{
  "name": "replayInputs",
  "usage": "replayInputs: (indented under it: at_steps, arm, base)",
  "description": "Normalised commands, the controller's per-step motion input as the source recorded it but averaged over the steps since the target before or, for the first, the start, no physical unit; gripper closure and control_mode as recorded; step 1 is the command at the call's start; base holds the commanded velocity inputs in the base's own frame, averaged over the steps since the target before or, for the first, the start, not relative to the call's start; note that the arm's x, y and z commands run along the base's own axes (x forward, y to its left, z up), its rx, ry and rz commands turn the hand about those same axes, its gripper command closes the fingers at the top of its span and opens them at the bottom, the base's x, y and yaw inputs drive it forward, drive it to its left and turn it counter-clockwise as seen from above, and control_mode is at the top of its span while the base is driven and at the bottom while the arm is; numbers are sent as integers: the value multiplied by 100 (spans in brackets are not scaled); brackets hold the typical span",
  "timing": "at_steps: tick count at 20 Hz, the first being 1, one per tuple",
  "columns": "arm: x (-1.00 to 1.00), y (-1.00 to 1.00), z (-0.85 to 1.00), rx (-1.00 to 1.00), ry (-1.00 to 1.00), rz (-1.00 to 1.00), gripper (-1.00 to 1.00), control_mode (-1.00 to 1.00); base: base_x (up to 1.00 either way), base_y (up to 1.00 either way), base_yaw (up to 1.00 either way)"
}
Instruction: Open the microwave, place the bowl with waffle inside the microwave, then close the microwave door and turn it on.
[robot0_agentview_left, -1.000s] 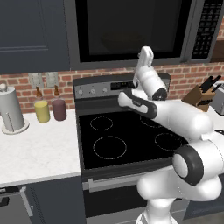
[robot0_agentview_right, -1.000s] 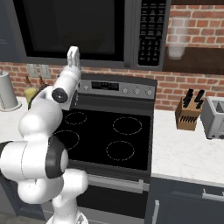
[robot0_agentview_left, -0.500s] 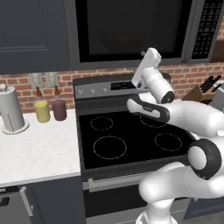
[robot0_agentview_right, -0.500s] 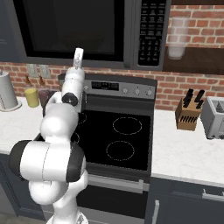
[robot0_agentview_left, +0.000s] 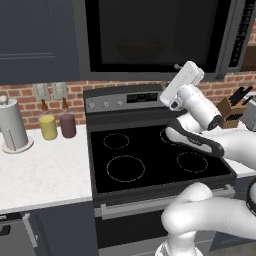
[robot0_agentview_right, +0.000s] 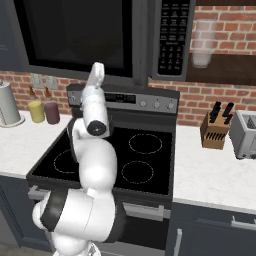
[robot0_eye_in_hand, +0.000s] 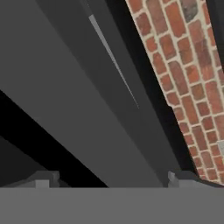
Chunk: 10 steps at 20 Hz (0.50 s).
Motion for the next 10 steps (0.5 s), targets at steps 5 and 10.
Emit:
replayInputs:
  at_steps: [5,10]
  arm:
    - [-15,-25,41,1,1,10,-100,-100]
    - [62,0,12,0,9,4,-100,-100]
  base:
    - [0,0,0]
    - [0,0,0]
